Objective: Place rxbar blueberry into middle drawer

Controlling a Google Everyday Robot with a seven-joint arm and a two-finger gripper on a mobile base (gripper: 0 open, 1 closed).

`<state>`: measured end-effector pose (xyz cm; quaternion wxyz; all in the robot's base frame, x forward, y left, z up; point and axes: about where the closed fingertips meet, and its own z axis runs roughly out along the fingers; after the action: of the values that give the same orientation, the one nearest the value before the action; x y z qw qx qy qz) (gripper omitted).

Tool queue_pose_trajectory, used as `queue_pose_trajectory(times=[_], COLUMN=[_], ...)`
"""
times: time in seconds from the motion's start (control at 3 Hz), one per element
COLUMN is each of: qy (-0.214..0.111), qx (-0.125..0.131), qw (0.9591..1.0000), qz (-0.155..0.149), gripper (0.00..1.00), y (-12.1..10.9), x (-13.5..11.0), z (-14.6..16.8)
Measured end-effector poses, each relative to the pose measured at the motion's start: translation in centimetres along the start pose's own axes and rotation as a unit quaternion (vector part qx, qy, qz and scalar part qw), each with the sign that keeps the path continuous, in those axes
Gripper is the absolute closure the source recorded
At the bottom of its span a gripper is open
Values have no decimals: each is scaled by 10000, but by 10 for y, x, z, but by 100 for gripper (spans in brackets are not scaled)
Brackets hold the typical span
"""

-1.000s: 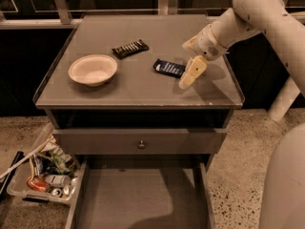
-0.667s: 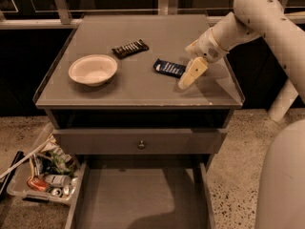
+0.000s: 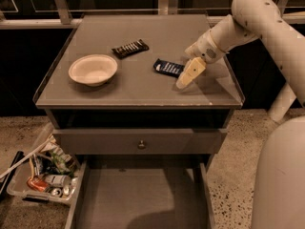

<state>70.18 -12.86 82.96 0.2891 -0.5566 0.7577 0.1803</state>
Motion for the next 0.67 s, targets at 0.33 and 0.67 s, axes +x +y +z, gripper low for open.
queue_pose_trajectory(times=[0.33, 0.67], qy=[0, 0], qx=[0, 0], qw=[10000, 10000], qz=[0, 0], gripper=[19, 42], y=[0, 0], x=[0, 0], z=[0, 0])
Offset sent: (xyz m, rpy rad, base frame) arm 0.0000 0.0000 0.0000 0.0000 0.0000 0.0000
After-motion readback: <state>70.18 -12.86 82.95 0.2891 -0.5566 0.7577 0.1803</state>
